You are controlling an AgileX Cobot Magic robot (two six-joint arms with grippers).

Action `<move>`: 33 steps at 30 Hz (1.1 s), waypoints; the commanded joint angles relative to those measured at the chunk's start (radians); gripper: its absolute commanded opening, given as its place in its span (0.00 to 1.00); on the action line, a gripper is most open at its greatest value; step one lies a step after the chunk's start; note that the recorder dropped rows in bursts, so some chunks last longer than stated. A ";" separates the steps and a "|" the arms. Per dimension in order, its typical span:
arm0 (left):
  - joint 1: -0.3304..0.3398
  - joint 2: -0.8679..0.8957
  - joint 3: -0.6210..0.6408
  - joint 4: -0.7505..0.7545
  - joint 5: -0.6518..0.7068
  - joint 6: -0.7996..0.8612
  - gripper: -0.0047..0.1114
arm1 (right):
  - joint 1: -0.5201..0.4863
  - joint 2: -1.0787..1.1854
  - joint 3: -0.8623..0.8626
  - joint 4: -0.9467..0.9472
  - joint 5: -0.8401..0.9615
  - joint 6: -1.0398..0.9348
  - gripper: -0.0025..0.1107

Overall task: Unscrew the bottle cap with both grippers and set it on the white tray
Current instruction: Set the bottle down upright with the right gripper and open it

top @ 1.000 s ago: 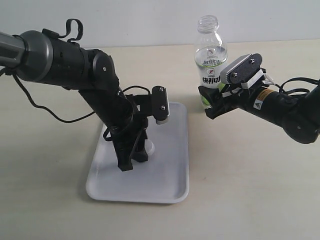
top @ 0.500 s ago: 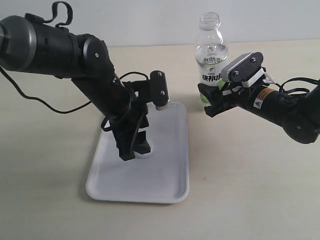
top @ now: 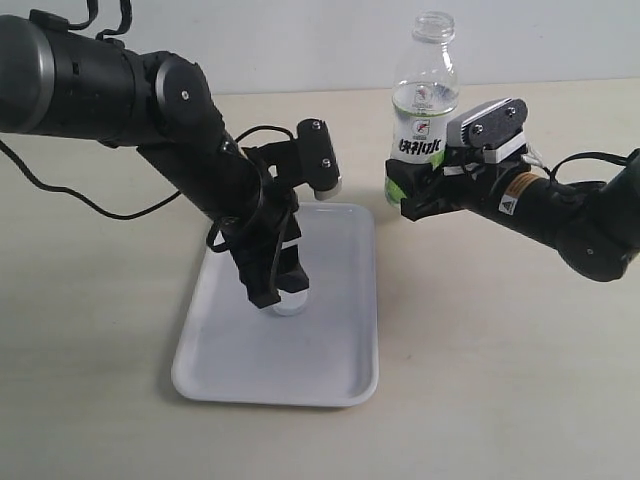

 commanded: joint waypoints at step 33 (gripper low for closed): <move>-0.005 -0.018 -0.001 -0.015 -0.018 -0.010 0.57 | -0.003 0.000 -0.019 0.076 0.003 0.016 0.76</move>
